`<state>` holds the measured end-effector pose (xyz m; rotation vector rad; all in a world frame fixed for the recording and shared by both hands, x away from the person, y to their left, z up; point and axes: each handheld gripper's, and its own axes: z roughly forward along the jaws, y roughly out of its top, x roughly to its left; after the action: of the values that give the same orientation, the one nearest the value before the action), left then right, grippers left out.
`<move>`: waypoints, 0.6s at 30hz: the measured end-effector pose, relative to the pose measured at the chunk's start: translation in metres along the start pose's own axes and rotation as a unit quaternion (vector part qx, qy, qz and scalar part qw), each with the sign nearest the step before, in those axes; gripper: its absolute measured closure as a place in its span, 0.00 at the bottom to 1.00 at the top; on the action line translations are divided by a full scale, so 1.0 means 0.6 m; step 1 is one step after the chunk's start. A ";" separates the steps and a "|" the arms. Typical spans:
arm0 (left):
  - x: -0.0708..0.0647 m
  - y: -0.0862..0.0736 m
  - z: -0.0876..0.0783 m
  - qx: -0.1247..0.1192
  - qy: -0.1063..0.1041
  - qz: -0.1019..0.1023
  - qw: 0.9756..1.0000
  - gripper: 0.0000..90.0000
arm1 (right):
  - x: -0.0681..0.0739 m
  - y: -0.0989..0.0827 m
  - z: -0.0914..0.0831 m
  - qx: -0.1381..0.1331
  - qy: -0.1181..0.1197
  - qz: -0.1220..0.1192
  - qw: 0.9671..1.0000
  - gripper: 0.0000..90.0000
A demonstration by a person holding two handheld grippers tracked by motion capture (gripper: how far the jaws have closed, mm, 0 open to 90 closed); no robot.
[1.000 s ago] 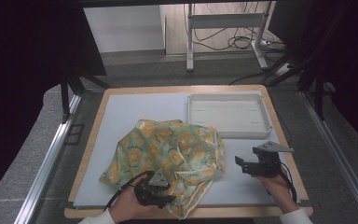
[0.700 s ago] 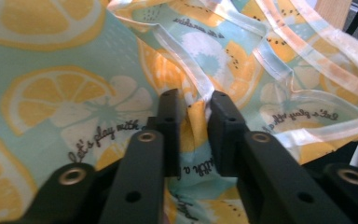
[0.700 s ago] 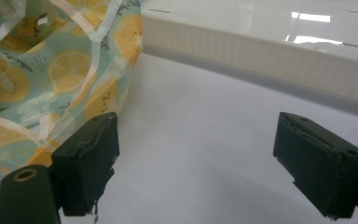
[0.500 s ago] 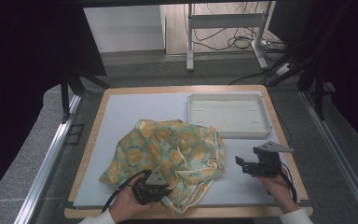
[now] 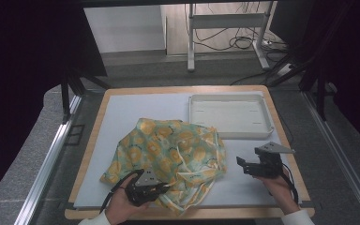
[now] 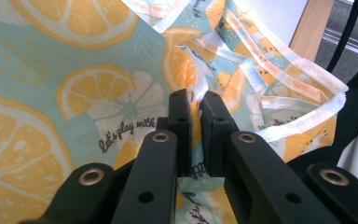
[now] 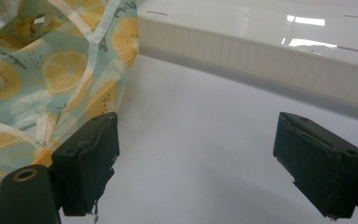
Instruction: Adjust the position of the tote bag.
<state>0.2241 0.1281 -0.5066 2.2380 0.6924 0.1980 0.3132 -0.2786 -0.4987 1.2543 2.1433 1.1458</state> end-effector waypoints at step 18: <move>0.009 -0.010 -0.053 -0.047 0.016 -0.020 0.999 0.95 | 0.001 0.000 -0.002 -0.006 0.005 -0.002 1.000 0.16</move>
<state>0.2152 0.1550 -0.4894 2.1328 0.7298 0.2420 0.3123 -0.2785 -0.4980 1.2418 2.1415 1.1631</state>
